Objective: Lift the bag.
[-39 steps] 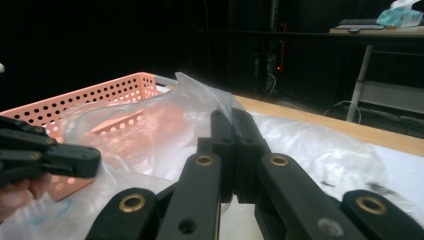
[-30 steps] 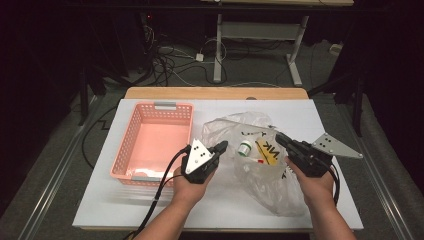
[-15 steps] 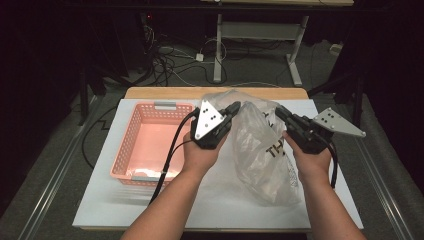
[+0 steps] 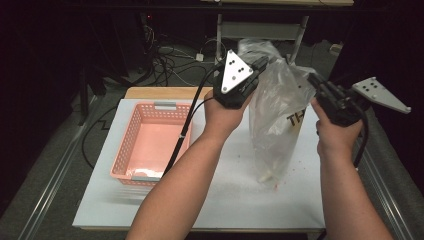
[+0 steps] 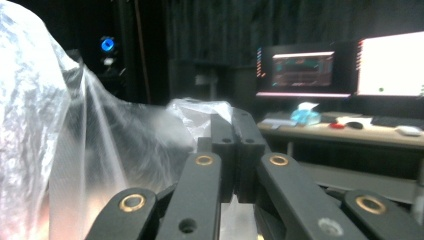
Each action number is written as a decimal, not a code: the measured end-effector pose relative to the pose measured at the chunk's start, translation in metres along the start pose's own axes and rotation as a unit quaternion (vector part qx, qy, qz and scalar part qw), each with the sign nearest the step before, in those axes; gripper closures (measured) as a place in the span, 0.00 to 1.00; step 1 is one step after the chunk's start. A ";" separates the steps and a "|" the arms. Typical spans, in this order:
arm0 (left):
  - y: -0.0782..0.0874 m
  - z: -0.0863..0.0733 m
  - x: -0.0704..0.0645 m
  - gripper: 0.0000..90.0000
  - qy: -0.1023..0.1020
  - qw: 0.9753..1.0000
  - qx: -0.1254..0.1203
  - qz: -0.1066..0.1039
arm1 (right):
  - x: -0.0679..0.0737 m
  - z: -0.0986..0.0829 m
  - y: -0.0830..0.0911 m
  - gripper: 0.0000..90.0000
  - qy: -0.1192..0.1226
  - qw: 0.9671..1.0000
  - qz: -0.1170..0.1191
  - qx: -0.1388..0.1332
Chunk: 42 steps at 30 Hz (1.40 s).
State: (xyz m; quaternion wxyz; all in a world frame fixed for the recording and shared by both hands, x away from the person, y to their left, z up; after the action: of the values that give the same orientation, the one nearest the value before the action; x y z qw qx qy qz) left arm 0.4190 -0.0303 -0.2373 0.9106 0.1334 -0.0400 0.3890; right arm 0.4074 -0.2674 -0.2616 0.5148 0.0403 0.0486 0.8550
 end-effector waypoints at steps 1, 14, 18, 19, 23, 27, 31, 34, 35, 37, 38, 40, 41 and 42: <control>-0.002 -0.002 0.000 0.98 -0.002 1.000 0.004 0.001 | -0.004 0.002 0.003 1.00 -0.003 1.000 -0.004 -0.001; 0.005 -0.072 0.015 0.75 0.046 0.996 0.080 0.000 | -0.009 -0.032 -0.002 1.00 0.007 0.999 -0.008 0.039; 0.023 -0.098 0.010 0.59 0.043 0.993 0.109 0.001 | -0.007 -0.038 0.000 1.00 0.008 0.999 -0.005 0.044; 0.028 -0.105 0.009 0.57 0.051 0.992 0.116 -0.002 | -0.006 -0.038 0.001 1.00 0.007 0.999 -0.005 0.045; 0.037 -0.137 -0.006 0.47 0.073 0.985 0.156 -0.022 | -0.004 -0.038 0.005 1.00 0.013 0.999 -0.003 0.045; 0.040 -0.170 -0.024 0.36 0.108 0.973 0.193 -0.066 | -0.001 -0.033 0.010 0.96 0.018 0.999 0.003 0.040; 0.039 -0.197 -0.047 0.26 0.111 0.962 0.225 -0.105 | 0.004 -0.025 0.018 0.91 0.024 0.999 0.011 0.030; 0.035 -0.212 -0.059 0.20 0.102 0.958 0.243 -0.117 | 0.007 -0.018 0.026 0.89 0.030 0.999 0.015 0.021; 0.034 -0.217 -0.062 0.18 0.099 0.956 0.248 -0.120 | 0.008 -0.016 0.029 0.87 0.028 0.999 0.017 0.018; 0.032 -0.223 -0.068 0.14 0.092 0.955 0.254 -0.122 | 0.008 -0.011 0.035 0.85 0.032 0.999 0.017 0.012; 0.031 -0.226 -0.070 0.14 0.088 0.955 0.254 -0.125 | 0.008 -0.010 0.038 0.83 0.033 0.999 0.019 0.011; 0.030 -0.230 -0.073 0.09 0.083 0.954 0.260 -0.128 | 0.007 -0.008 0.043 0.80 0.036 0.999 0.020 0.013; 0.029 -0.232 -0.074 0.08 0.083 0.952 0.262 -0.132 | 0.007 -0.009 0.045 0.79 0.035 0.999 0.019 0.015; 0.029 -0.234 -0.075 0.06 0.082 0.952 0.264 -0.130 | 0.005 -0.010 0.046 0.77 0.036 0.999 0.018 0.017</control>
State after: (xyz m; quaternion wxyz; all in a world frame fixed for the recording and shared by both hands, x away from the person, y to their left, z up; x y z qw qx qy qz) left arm 0.3386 0.0006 -0.4691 0.8857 0.3410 0.1563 0.2735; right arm 0.3632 -0.2847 -0.2660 0.4967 0.0193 0.0805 0.8640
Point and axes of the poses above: each handheld gripper's, and its own axes: y roughly backward along the jaws, z roughly out of its top, x roughly to its left, the point moved 3 cm from there along -y, roughly forward along the jaws, and after that the axes turned 13 degrees about x, right-handed, at the moved point
